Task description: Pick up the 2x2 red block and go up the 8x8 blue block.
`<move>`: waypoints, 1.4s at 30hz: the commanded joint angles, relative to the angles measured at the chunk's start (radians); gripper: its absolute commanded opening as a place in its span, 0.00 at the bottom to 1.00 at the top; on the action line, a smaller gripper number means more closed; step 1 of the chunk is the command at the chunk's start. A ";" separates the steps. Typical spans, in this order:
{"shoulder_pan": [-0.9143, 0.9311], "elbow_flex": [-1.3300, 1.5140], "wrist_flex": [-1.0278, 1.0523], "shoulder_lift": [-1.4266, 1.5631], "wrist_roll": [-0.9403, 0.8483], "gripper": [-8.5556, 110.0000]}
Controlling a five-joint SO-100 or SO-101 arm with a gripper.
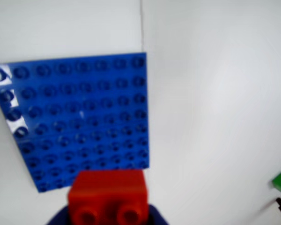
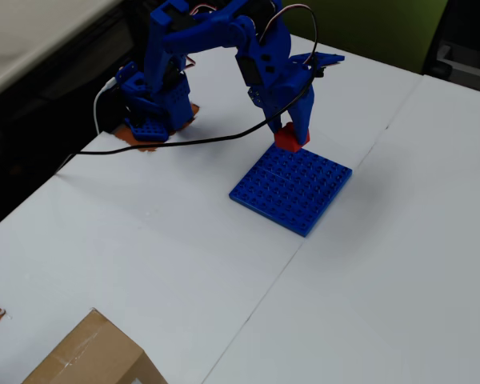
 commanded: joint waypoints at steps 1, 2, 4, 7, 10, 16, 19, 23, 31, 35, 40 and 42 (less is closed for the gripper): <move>-0.008 -0.020 0.040 0.071 -0.086 0.08; -0.006 -0.018 0.051 0.072 -0.092 0.08; -0.006 -0.020 0.058 0.075 -0.100 0.08; -0.012 -0.020 0.060 0.078 -0.094 0.08; -0.020 -0.021 0.071 0.086 -0.084 0.08; -0.021 -0.028 0.049 0.061 -0.100 0.08; -0.021 -0.031 0.055 0.060 -0.101 0.08; -0.021 -0.038 0.061 0.057 -0.114 0.08; -0.020 -0.083 0.087 0.032 -0.117 0.08; -0.020 -0.098 0.094 0.023 -0.118 0.08; -0.018 -0.100 0.094 0.021 -0.123 0.08; -0.018 -0.100 0.095 0.021 -0.124 0.08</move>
